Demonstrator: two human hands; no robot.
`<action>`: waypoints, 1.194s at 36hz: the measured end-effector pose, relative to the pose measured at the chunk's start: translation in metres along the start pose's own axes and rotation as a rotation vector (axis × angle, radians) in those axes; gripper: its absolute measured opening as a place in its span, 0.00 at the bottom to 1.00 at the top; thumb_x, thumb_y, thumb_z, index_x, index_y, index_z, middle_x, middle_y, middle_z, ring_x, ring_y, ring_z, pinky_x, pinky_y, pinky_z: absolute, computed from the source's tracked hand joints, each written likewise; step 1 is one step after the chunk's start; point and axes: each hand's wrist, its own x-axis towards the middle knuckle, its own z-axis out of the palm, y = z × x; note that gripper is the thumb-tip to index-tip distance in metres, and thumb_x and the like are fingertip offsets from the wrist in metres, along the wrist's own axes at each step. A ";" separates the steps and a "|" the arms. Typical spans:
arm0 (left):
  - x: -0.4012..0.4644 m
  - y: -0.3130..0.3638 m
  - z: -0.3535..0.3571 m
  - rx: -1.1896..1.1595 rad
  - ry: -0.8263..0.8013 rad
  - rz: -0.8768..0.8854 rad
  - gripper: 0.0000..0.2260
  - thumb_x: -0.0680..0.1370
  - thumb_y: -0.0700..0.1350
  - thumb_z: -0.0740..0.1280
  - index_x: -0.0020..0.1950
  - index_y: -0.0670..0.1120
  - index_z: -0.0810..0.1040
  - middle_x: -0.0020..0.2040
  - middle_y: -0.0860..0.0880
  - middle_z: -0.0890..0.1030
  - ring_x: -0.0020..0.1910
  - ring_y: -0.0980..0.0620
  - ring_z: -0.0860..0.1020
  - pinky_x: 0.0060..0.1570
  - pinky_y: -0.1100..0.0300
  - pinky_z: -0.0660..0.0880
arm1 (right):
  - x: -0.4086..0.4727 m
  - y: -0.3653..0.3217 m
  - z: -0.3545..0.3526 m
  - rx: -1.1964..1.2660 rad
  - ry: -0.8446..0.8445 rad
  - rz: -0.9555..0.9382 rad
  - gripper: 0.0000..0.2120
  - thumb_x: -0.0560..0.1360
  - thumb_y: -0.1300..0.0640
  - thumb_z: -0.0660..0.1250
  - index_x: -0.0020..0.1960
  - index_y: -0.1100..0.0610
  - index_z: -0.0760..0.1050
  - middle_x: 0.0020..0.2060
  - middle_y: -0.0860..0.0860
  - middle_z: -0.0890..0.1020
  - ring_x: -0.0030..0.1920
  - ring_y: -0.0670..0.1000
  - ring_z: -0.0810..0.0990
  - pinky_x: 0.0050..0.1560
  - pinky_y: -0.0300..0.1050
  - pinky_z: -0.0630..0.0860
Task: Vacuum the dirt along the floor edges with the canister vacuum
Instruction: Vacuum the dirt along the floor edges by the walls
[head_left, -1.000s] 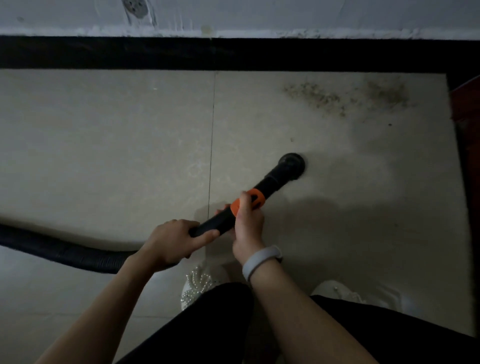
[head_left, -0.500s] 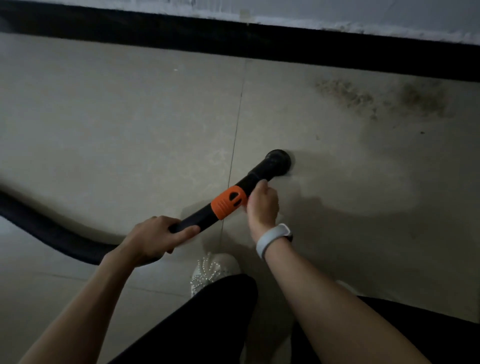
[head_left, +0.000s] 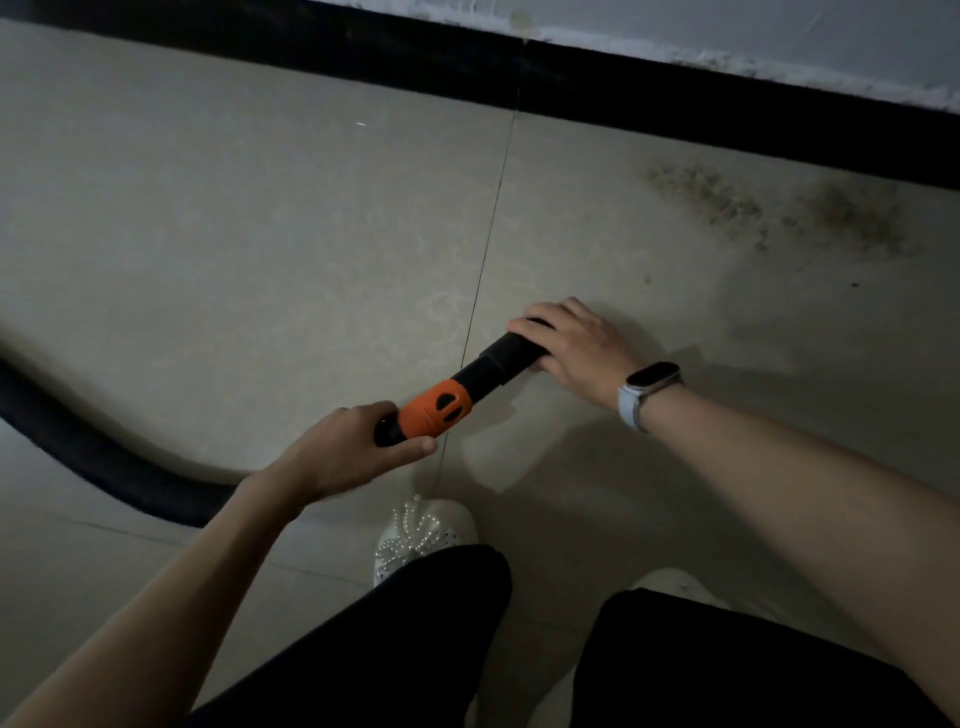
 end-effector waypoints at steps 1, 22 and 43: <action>0.002 0.001 0.001 -0.036 -0.013 -0.004 0.22 0.68 0.68 0.67 0.46 0.51 0.75 0.35 0.48 0.80 0.29 0.53 0.78 0.34 0.56 0.76 | -0.003 -0.006 0.005 0.016 0.021 -0.006 0.22 0.68 0.64 0.75 0.61 0.58 0.77 0.56 0.57 0.79 0.51 0.62 0.76 0.47 0.59 0.78; 0.013 0.020 -0.005 0.185 -0.020 0.030 0.20 0.74 0.67 0.61 0.48 0.52 0.75 0.36 0.49 0.80 0.33 0.51 0.80 0.39 0.56 0.77 | -0.038 0.002 0.032 0.044 0.197 0.015 0.19 0.72 0.50 0.64 0.58 0.60 0.77 0.54 0.56 0.80 0.50 0.54 0.68 0.52 0.49 0.75; 0.014 -0.025 -0.050 0.358 0.211 -0.136 0.35 0.60 0.79 0.53 0.39 0.50 0.78 0.34 0.51 0.81 0.36 0.52 0.79 0.41 0.59 0.74 | 0.011 -0.060 0.031 0.042 0.080 0.205 0.24 0.70 0.52 0.75 0.64 0.55 0.75 0.58 0.51 0.79 0.52 0.60 0.76 0.47 0.53 0.78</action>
